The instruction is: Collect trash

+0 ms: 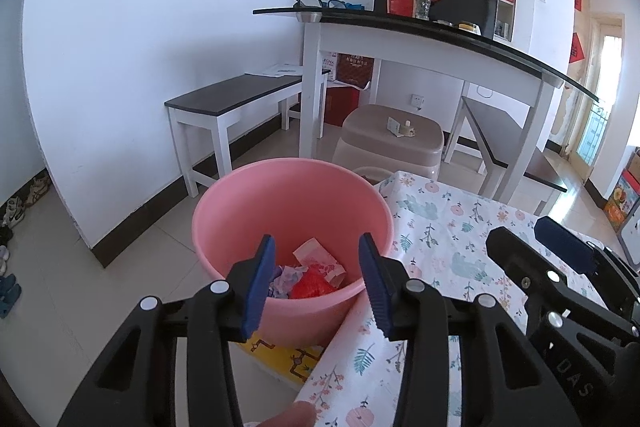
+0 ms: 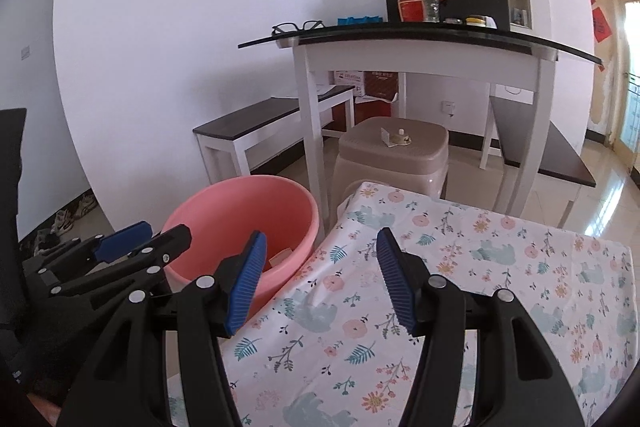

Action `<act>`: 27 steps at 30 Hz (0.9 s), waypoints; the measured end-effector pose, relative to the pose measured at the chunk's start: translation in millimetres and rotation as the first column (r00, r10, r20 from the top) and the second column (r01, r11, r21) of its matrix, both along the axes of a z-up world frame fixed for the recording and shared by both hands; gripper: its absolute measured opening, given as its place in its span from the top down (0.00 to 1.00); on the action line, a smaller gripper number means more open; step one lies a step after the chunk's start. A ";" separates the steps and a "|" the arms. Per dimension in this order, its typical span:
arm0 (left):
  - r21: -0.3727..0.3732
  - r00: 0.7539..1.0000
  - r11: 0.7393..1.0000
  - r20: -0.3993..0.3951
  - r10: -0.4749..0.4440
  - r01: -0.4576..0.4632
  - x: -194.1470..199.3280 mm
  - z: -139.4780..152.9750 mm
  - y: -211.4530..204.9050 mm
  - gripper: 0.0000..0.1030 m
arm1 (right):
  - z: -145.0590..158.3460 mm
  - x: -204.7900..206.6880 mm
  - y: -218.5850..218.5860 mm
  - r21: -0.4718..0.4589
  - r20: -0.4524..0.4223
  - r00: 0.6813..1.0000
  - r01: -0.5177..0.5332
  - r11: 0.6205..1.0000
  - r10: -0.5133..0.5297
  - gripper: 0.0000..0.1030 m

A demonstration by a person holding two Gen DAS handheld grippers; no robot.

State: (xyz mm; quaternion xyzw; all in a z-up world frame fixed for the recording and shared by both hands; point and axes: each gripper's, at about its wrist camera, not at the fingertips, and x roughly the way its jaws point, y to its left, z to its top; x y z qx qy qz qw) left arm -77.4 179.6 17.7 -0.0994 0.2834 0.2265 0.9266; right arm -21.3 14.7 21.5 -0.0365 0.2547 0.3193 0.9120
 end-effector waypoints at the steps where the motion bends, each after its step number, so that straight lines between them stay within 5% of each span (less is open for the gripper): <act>1: 0.000 1.000 1.000 0.000 0.000 0.000 -1.6 -0.4 -1.9 0.60 | -0.3 -1.2 -2.1 0.002 -0.001 1.000 0.006 1.000 -0.006 0.44; 27: 0.008 0.999 0.999 -0.008 -0.037 0.038 -39.2 -3.6 -48.9 0.68 | 2.8 -35.4 -48.9 0.016 0.010 0.996 0.092 0.996 -0.092 0.44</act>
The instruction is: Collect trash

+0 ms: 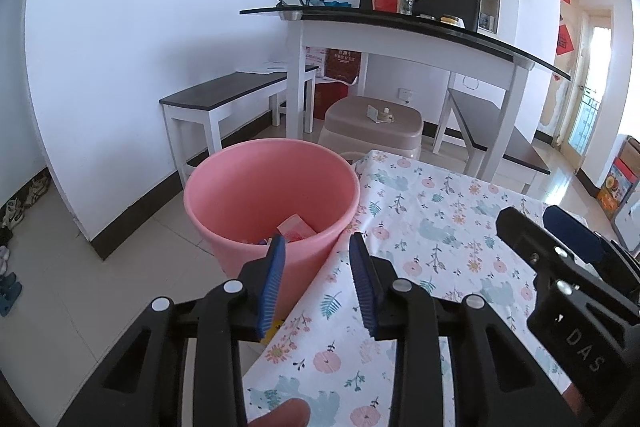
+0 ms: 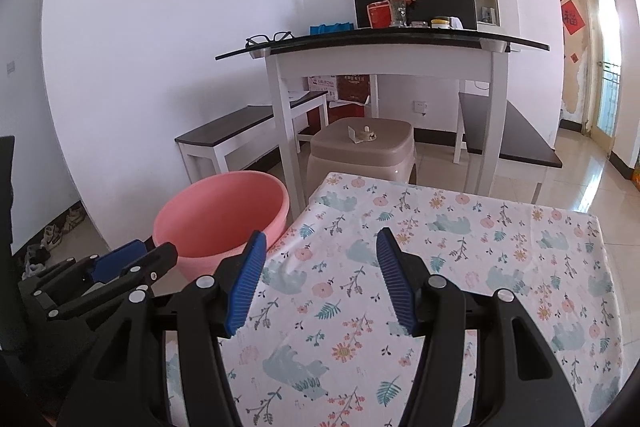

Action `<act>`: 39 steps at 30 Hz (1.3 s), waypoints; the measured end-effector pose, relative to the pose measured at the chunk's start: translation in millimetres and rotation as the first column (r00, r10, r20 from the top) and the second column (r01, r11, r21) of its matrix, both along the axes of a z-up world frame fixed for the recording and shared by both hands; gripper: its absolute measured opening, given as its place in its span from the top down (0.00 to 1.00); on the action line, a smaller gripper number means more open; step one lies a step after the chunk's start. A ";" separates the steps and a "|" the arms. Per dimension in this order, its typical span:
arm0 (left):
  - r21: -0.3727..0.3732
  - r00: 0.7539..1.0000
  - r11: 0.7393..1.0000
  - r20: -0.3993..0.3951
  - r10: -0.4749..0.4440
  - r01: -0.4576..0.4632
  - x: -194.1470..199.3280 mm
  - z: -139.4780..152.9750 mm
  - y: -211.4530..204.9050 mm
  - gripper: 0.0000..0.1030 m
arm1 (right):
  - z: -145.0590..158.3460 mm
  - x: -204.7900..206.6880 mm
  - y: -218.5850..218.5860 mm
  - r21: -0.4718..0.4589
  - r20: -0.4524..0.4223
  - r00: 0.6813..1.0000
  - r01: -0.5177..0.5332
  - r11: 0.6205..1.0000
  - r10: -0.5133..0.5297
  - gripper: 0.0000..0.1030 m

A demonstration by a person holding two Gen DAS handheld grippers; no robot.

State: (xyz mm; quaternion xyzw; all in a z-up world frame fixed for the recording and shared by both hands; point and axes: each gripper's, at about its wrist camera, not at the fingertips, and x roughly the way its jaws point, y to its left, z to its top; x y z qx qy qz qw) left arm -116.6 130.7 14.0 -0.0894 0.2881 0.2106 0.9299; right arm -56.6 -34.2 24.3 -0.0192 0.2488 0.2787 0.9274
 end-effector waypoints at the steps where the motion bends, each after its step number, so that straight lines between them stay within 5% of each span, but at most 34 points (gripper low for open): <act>1: 0.001 1.000 1.000 -0.001 -0.002 0.002 0.1 0.5 -0.2 0.68 | -0.5 -1.2 -0.5 -0.002 0.000 1.000 0.001 1.000 -0.001 0.44; 39: 0.003 1.000 1.000 0.002 -0.021 0.021 -4.0 4.6 -6.9 0.68 | 0.0 -6.8 -5.2 -0.010 0.004 1.000 0.006 1.000 -0.006 0.44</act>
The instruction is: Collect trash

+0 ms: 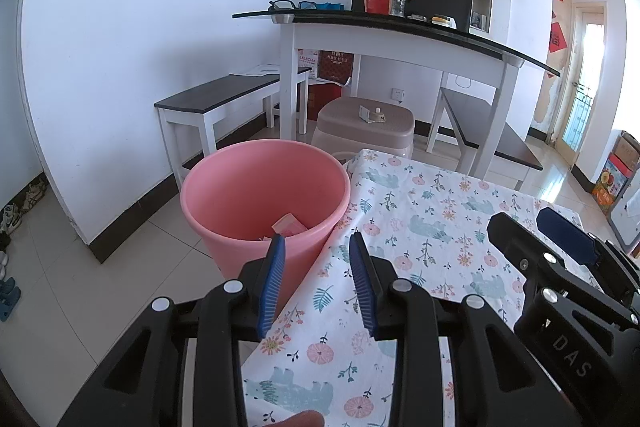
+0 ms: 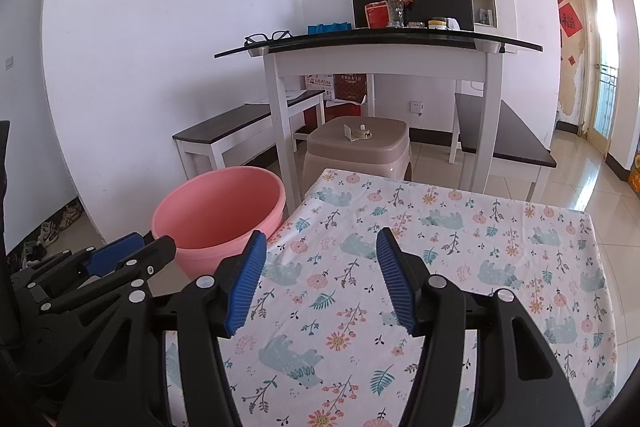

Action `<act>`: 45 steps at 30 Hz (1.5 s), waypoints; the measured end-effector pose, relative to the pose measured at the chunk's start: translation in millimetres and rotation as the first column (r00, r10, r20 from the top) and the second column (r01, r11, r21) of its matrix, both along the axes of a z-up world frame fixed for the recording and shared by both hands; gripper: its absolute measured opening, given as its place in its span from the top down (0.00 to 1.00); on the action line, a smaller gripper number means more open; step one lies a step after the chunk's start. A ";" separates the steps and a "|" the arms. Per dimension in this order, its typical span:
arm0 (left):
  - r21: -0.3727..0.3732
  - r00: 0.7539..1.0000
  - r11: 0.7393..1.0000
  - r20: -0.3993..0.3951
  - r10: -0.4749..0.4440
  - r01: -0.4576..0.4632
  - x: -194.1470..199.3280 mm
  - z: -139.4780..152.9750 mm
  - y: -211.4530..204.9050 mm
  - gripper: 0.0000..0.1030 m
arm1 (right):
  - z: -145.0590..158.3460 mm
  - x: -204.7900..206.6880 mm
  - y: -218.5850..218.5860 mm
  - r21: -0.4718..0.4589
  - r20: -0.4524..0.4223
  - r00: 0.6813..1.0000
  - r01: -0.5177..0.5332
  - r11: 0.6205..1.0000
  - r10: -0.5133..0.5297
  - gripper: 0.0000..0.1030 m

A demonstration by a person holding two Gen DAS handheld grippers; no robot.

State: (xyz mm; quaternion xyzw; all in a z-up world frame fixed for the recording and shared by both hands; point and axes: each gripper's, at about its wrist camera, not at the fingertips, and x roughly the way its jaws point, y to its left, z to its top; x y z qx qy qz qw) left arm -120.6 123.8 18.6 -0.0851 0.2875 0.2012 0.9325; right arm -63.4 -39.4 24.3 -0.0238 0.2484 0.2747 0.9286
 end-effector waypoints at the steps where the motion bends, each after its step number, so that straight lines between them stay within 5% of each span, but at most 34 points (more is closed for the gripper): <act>1: -0.001 1.000 1.000 0.000 0.000 0.000 -0.5 0.4 -0.7 0.68 | 0.3 -0.4 -0.9 -0.001 0.000 1.000 0.000 1.000 0.000 0.44; 45: -0.002 0.999 1.000 -0.024 -0.030 0.030 2.0 -7.5 -10.4 0.68 | -5.1 -3.1 -4.7 0.010 -0.020 1.000 0.003 1.000 -0.003 0.44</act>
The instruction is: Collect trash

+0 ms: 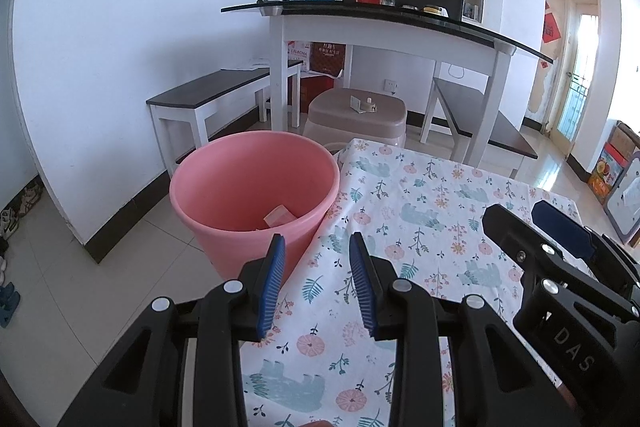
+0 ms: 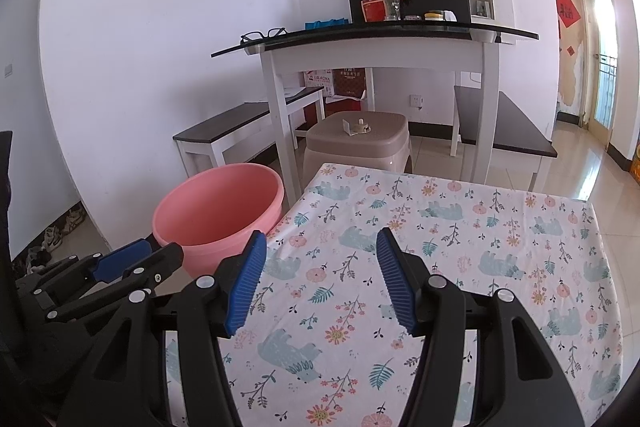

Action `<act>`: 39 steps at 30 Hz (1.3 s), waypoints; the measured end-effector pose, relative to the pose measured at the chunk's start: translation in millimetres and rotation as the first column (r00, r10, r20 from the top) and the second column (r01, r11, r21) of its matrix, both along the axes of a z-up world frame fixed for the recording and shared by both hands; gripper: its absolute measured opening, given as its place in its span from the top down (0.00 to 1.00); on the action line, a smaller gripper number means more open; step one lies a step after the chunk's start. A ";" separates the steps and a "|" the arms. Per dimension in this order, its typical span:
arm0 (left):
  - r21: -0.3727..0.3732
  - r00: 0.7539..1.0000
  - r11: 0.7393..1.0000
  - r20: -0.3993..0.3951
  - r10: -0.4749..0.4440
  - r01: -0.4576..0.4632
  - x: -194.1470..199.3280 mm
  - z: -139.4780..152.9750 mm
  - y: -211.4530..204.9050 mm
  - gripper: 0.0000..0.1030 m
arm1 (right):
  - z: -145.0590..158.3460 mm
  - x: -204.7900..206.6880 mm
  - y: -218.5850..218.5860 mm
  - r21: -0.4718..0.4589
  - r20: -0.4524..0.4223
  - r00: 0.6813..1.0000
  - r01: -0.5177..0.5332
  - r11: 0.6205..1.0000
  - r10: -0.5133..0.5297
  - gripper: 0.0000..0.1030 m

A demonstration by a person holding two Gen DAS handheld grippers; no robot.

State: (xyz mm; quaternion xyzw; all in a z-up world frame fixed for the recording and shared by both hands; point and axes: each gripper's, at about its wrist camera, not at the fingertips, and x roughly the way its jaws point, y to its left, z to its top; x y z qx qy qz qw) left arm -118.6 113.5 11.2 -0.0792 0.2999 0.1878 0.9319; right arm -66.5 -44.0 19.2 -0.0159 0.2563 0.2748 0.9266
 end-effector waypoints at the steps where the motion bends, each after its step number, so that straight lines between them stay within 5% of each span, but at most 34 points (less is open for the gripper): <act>1: 0.000 1.000 1.000 0.000 0.000 0.000 0.1 -0.1 0.0 0.68 | 0.0 0.2 -0.2 0.000 0.000 1.000 0.000 1.000 0.000 0.44; 39: -0.015 0.999 0.999 -0.017 -0.031 0.031 3.4 -3.1 -1.2 0.68 | -4.9 0.4 2.0 -0.002 -0.011 1.000 0.002 1.000 -0.002 0.44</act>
